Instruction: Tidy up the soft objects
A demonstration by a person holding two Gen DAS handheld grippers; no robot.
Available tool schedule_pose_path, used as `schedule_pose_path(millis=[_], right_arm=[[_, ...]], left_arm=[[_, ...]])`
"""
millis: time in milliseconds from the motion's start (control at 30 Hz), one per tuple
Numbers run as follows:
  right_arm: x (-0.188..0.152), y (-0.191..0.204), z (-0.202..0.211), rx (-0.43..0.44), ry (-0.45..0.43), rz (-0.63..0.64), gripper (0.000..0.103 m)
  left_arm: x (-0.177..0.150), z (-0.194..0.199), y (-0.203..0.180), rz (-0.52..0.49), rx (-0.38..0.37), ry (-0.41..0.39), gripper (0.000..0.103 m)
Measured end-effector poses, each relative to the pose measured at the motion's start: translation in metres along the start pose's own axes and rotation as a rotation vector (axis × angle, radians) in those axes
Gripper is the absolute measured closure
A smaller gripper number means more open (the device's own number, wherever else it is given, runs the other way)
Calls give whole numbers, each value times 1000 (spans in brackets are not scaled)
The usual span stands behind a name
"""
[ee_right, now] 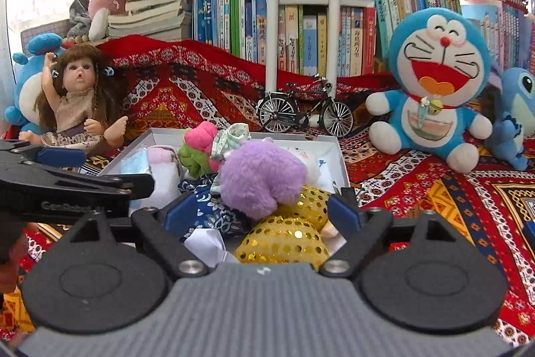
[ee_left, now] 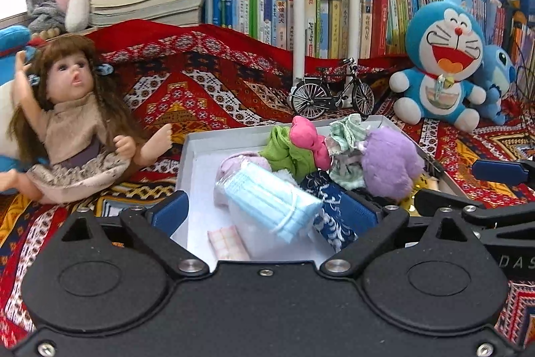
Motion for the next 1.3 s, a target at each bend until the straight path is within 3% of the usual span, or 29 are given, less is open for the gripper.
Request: schedule_pose_path(millis=[467,800,1300], right_arm=[[-42,6,31,-11,-24,11,4],[-74,1,11,-45,57,-15,3],[-90,-11,-12,-93,155,-59,0]], left_arm=[[-56,38,5,53,-2,-7,5],[-90,16,4,68,44,58,5],[-102,-5,10,97,94,100,4]])
Point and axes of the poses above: each gripper's, at about its wrist camera, not at the fingertips, and z roughly against the way its jaws point, y to its left, x to its top, the point moved 8 cm from there along -z, roughly the way its jaws point, and after that the axes turned 8 degrees about y, right-handed, at the moved point
